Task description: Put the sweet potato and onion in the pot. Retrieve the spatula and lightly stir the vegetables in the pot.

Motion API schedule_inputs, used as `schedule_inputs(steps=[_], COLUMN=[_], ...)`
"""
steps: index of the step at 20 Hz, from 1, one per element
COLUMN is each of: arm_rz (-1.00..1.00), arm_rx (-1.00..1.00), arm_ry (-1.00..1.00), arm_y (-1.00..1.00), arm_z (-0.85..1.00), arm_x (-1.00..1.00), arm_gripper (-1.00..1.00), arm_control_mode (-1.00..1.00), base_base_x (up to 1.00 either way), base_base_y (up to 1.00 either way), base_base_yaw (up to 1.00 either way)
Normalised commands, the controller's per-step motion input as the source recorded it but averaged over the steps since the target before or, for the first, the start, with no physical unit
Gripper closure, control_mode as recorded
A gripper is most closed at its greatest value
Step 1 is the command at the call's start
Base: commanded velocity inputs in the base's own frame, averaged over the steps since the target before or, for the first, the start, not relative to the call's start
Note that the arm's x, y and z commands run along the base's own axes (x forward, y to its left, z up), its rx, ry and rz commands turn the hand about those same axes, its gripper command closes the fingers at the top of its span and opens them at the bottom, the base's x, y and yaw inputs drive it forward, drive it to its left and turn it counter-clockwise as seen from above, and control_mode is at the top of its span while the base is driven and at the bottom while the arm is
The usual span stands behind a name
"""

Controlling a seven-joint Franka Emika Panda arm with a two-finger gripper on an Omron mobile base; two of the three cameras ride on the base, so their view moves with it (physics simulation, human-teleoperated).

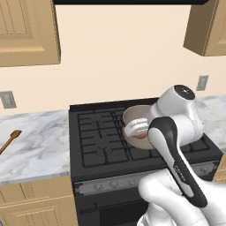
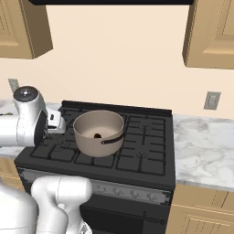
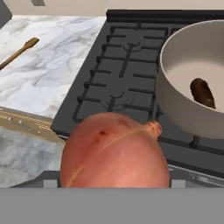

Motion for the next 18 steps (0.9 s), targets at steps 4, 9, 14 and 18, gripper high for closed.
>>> schedule_inputs(steps=[4, 9, 14, 18], arm_rz=[-0.01, -0.02, -0.03, -0.02], arm_rx=[-0.01, 0.0, -0.02, -0.14], arm_ry=[0.0, 0.0, 0.1, 0.18], arm_y=[-0.96, -0.85, -0.59, -0.07], arm_z=[0.26, 0.33, 0.01, 0.0], arm_x=[0.3, 0.45, 0.81, 0.79], arm_gripper=[1.0, 1.0, 1.0, 1.0], arm_control_mode=[-1.0, -1.0, -1.0, -1.0], base_base_x=[0.0, 0.0, 0.0, 0.0], base_base_y=[0.0, 0.0, 0.0, 0.0], base_base_yaw=[0.0, 0.0, 0.0, 0.0])
